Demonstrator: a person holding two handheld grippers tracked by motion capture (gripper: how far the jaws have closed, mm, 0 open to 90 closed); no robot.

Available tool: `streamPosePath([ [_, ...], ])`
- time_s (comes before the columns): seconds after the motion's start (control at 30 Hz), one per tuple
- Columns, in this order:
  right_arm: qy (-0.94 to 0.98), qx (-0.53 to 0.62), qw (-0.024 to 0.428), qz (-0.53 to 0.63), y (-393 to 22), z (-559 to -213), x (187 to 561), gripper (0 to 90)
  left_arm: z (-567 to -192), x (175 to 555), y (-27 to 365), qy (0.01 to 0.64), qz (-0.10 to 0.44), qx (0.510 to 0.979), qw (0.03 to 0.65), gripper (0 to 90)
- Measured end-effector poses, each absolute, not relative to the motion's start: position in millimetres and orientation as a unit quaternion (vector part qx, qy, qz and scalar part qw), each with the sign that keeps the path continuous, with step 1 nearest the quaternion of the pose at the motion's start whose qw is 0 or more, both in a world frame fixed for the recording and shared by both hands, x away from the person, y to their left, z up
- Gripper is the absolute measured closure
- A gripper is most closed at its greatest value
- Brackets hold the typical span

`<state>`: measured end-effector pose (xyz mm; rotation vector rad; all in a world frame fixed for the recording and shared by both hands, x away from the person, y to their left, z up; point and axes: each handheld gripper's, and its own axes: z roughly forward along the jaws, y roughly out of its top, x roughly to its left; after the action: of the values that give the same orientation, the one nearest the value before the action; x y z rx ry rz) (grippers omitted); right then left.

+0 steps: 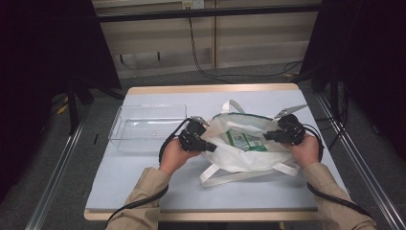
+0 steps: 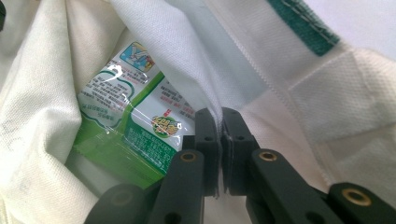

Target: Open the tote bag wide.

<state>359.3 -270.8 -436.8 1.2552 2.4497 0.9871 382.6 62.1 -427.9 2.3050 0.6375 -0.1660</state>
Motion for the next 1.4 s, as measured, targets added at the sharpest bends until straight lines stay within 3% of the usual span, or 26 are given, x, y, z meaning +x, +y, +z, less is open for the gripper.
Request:
streamPosePath([
  [0.73, 0.834, 0.425, 0.107, 0.336, -269.5, -436.6, 357.2, 86.6, -410.2, 380.0, 44.0, 0.239, -0.062, 0.901, 0.356, 90.0],
  [1.4, 0.833, 0.426, 0.104, 0.338, -269.6, -438.2, 356.9, 86.4, -424.6, 387.2, 13.6, 0.237, -0.051, 0.904, 0.351, 90.0],
])
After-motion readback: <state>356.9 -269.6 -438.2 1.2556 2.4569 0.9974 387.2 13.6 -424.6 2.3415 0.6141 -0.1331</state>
